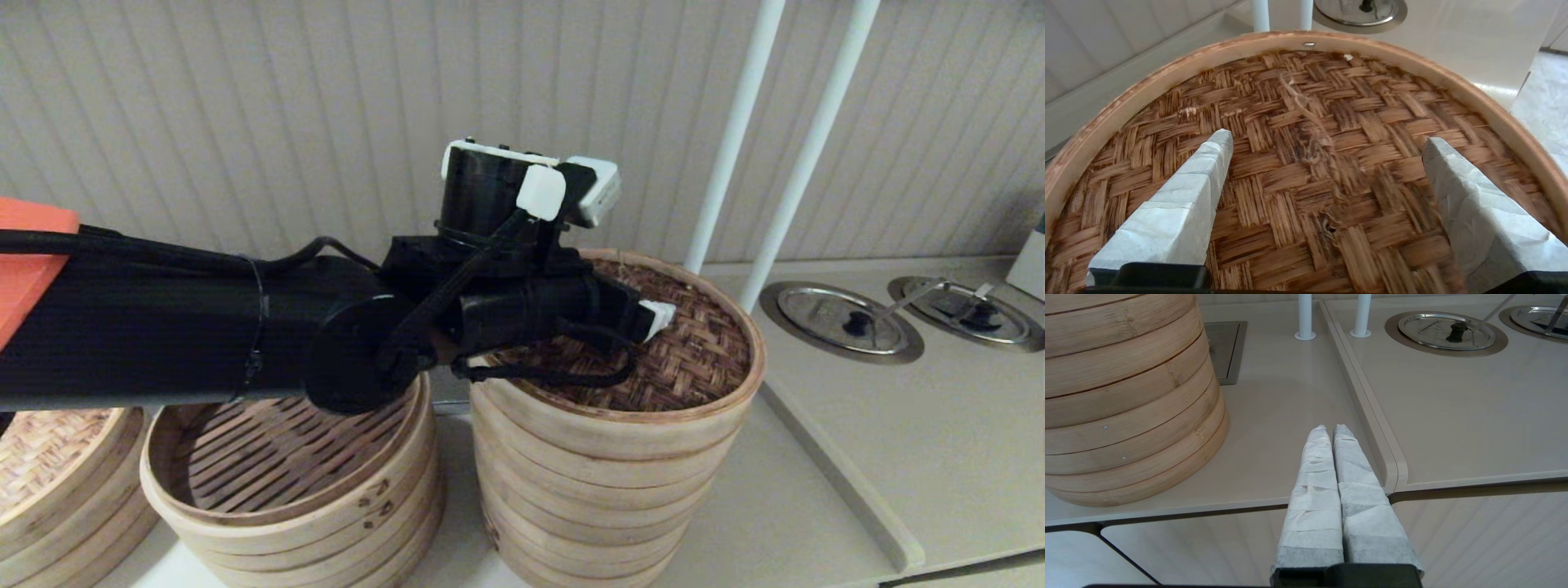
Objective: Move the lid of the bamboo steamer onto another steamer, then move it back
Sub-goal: Pick up the steamer
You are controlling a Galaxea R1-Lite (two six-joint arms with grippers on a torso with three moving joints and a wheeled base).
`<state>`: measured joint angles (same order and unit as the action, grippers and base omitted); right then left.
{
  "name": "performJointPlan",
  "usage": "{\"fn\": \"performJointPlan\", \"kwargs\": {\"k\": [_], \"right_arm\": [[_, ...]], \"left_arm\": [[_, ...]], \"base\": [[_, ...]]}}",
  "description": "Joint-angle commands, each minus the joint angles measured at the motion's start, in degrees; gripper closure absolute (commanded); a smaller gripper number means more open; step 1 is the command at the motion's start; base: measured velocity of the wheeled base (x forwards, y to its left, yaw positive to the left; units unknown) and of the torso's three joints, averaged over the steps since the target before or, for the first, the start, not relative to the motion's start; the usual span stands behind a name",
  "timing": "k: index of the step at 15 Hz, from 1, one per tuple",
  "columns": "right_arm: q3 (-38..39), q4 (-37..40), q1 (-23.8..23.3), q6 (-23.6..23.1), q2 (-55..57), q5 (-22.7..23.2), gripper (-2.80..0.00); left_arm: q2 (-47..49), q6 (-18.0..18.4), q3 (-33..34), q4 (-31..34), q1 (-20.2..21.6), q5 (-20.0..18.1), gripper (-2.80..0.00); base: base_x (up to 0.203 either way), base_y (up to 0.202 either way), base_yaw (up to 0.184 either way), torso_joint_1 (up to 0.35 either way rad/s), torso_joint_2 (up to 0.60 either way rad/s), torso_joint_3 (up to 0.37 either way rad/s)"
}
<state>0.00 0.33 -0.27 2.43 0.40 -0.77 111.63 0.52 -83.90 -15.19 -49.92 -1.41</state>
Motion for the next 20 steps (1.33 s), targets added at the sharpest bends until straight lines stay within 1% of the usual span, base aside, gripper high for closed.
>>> {"fn": "performJointPlan", "kwargs": {"k": [1,2,3,4,6,11,17,20], "right_arm": [[0.18,0.02,0.0,0.04,0.04,-0.02,0.0],[0.18,0.02,0.0,0.04,0.04,-0.02,0.0],[0.18,0.02,0.0,0.04,0.04,-0.02,0.0],[0.18,0.02,0.0,0.04,0.04,-0.02,0.0],[0.18,0.02,0.0,0.04,0.04,0.06,0.0],[0.18,0.02,0.0,0.04,0.04,-0.02,0.0],[0.18,0.02,0.0,0.04,0.04,-0.02,0.0],[0.18,0.02,0.0,0.04,0.04,0.05,0.0]], "left_arm": [[0.6,0.23,-0.06,-0.36,0.0,0.0,-2.8],[0.7,0.6,-0.13,-0.61,0.0,0.09,-2.8],[0.79,0.62,-0.08,-0.93,0.0,0.21,-1.56],[0.79,0.62,-0.13,-1.16,0.0,1.01,0.0],[0.79,0.88,-0.21,-1.59,0.0,2.02,0.0],[1.31,0.97,-0.04,-2.12,0.0,2.28,0.0],[1.87,0.09,-0.39,-2.21,0.09,2.28,0.0],[1.19,-0.1,-2.03,-1.91,0.1,2.33,0.0]], "base": [[0.0,0.0,0.0,0.0,0.0,0.0],[0.0,0.0,0.0,0.0,0.0,0.0],[0.0,0.0,0.0,0.0,0.0,0.0],[0.0,0.0,0.0,0.0,0.0,0.0],[0.0,0.0,0.0,0.0,0.0,0.0],[0.0,0.0,0.0,0.0,0.0,0.0],[0.0,0.0,0.0,0.0,0.0,0.0],[0.0,0.0,0.0,0.0,0.0,0.0]]}}
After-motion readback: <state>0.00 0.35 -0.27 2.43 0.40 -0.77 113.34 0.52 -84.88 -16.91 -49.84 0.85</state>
